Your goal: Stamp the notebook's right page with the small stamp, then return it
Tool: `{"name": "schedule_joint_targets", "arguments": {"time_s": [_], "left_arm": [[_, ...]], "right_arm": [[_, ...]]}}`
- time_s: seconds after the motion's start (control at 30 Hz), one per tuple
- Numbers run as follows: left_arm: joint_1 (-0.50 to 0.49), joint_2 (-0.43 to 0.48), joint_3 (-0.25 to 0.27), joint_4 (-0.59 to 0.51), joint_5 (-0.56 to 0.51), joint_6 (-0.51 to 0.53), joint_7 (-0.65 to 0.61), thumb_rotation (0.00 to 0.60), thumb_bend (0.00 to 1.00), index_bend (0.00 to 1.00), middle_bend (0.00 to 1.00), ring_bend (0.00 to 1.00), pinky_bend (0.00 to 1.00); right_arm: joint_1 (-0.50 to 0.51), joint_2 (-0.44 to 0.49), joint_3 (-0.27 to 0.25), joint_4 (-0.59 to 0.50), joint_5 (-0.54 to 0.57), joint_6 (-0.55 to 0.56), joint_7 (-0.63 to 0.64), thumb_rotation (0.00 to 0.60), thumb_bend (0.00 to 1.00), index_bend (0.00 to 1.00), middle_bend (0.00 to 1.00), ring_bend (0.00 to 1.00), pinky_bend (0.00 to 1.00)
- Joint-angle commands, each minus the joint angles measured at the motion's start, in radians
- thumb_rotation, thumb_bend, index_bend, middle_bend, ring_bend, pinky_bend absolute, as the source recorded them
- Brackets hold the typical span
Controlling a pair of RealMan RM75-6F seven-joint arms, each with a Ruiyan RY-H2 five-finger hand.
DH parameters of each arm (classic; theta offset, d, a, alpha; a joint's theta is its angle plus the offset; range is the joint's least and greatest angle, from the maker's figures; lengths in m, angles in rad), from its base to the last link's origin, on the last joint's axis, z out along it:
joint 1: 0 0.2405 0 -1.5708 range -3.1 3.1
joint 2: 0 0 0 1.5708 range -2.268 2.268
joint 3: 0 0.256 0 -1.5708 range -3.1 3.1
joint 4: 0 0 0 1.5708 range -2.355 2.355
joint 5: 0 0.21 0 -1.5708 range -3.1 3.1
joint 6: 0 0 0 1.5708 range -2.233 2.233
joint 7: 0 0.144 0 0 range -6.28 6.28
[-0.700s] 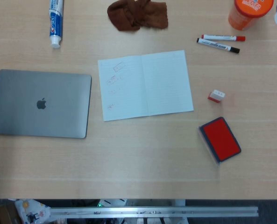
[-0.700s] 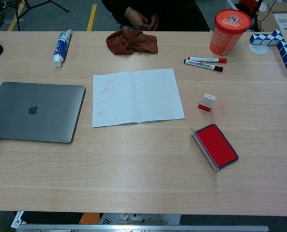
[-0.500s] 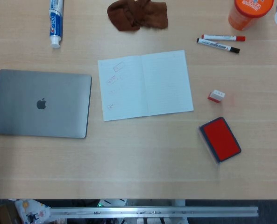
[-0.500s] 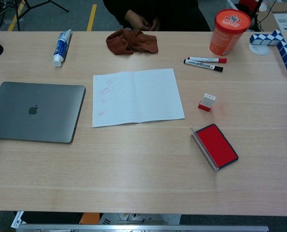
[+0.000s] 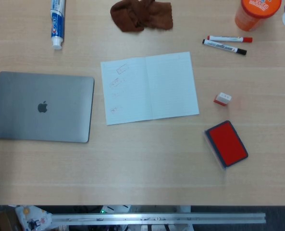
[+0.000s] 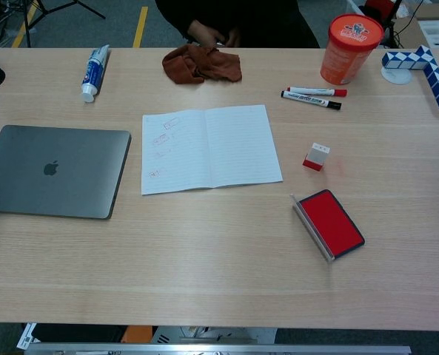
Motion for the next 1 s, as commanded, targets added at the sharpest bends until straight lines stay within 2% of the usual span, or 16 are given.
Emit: {"name": "schedule_joint_targets", "arguments": {"time_s": [0.03, 0.4, 0.53, 0.67, 1.0], "left_arm": [[0.0, 0.0, 0.0, 0.0, -0.001, 0.0, 0.0, 0.6, 0.28, 0.0, 0.0, 0.1, 0.13], [-0.002, 0.003, -0.001, -0.003, -0.008, -0.009, 0.001, 0.6, 0.28, 0.0, 0.0, 0.1, 0.13], [-0.002, 0.003, -0.001, -0.002, -0.011, -0.012, 0.002, 0.6, 0.28, 0.0, 0.0, 0.1, 0.13], [-0.003, 0.002, -0.001, 0.001, -0.014, -0.015, 0.001, 0.6, 0.28, 0.0, 0.0, 0.1, 0.13], [-0.001, 0.003, 0.002, 0.005, -0.017, -0.018, -0.004, 0.6, 0.28, 0.0, 0.0, 0.1, 0.13]], "right_arm": [[0.028, 0.01, 0.005, -0.034, 0.001, -0.04, -0.039, 0.6, 0.13, 0.47, 0.46, 0.36, 0.51], [0.119, -0.008, 0.016, -0.119, 0.01, -0.169, -0.181, 0.6, 0.13, 0.47, 0.46, 0.36, 0.51], [0.147, -0.043, 0.025, -0.117, 0.005, -0.19, -0.211, 0.6, 0.12, 0.47, 0.46, 0.36, 0.51], [0.176, -0.068, 0.03, -0.122, 0.035, -0.235, -0.26, 0.6, 0.09, 0.47, 0.46, 0.36, 0.51], [0.223, -0.122, 0.029, -0.124, 0.094, -0.299, -0.356, 0.6, 0.08, 0.47, 0.46, 0.36, 0.51]]}}
